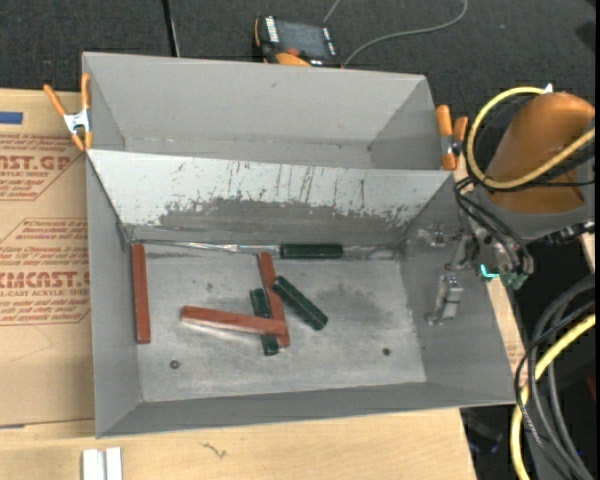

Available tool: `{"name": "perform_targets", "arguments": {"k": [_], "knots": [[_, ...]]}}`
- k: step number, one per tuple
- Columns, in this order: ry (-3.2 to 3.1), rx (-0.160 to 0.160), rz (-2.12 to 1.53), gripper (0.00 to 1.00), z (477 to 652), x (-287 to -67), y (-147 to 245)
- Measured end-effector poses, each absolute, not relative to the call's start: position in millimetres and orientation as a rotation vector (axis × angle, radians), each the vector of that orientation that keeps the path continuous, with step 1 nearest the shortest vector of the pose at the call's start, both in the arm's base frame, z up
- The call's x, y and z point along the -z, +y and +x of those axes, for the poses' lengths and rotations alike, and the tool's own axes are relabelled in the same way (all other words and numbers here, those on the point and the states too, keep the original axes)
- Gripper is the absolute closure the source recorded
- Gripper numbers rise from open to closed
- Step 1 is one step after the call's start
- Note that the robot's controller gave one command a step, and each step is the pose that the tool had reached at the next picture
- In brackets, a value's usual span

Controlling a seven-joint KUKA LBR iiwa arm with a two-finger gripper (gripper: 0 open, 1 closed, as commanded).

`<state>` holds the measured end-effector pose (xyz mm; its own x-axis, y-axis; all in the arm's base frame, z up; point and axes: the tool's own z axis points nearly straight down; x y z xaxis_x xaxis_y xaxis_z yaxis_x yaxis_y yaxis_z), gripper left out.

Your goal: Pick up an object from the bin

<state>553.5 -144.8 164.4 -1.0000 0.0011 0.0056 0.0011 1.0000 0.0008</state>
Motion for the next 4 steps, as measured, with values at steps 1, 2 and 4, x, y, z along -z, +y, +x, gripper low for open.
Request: {"name": "perform_targets", "arguments": {"k": [1, 2, 4], "knots": [[-3.132, 0.007, 0.19, 0.0, 573.0, -67.2, -74.7], [-3.141, 0.008, 0.163, 0.0, 586.6, -79.3, 13.1], [-3.143, 0.001, 0.107, 1.0, 589.5, -73.5, 98.4]]}}
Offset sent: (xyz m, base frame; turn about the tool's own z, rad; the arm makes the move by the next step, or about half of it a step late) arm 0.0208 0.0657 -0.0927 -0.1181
